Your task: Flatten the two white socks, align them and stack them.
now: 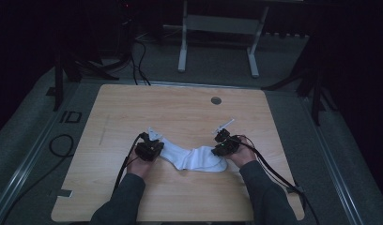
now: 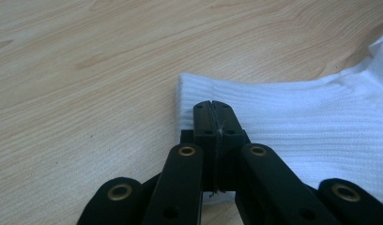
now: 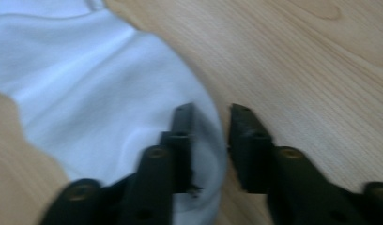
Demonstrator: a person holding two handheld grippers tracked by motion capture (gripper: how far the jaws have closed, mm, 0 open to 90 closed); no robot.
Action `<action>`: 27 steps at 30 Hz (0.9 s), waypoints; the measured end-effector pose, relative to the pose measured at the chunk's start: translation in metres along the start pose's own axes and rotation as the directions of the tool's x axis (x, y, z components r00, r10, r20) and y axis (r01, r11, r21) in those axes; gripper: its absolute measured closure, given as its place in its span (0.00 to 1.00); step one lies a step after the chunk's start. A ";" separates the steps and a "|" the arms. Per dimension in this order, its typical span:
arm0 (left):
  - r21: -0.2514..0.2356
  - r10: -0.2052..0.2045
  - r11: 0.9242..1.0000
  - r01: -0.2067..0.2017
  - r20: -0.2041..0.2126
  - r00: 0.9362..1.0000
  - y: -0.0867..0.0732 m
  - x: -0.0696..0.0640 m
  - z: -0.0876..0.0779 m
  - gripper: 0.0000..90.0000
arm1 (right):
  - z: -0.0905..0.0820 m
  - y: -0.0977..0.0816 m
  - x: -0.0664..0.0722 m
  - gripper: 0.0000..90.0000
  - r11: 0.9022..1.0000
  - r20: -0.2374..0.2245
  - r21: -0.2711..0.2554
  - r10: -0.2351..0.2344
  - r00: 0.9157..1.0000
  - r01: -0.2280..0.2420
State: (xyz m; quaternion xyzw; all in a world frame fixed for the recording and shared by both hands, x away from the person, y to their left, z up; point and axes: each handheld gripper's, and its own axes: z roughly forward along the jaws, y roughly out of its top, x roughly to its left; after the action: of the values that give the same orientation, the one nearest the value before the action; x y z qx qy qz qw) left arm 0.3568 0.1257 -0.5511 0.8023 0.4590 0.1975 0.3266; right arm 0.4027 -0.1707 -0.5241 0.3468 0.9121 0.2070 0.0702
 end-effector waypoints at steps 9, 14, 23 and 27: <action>0.007 -0.009 1.000 0.009 -0.008 1.000 -0.004 0.000 -0.004 1.00 | -0.022 -0.003 0.005 0.97 0.998 0.034 -0.043 -0.040 0.999 0.041; 0.008 -0.021 1.000 0.021 -0.010 1.000 -0.007 -0.001 -0.007 1.00 | -0.031 -0.006 0.008 0.98 0.997 0.040 -0.048 -0.055 0.998 0.057; 0.005 -0.023 1.000 0.023 -0.004 1.000 -0.014 -0.002 -0.012 1.00 | -0.037 -0.012 -0.001 0.98 0.999 0.043 -0.039 -0.030 0.999 0.032; 0.003 -0.022 1.000 0.022 -0.002 1.000 -0.015 -0.004 -0.014 1.00 | -0.039 -0.013 -0.004 0.98 0.999 0.047 -0.044 -0.025 0.999 0.027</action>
State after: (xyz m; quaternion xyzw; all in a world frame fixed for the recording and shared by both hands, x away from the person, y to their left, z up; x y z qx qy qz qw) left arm 0.3372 0.1329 -0.5524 0.7974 0.4685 0.1940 0.3272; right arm 0.3873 -0.1953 -0.4946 0.3378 0.9098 0.2184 0.1018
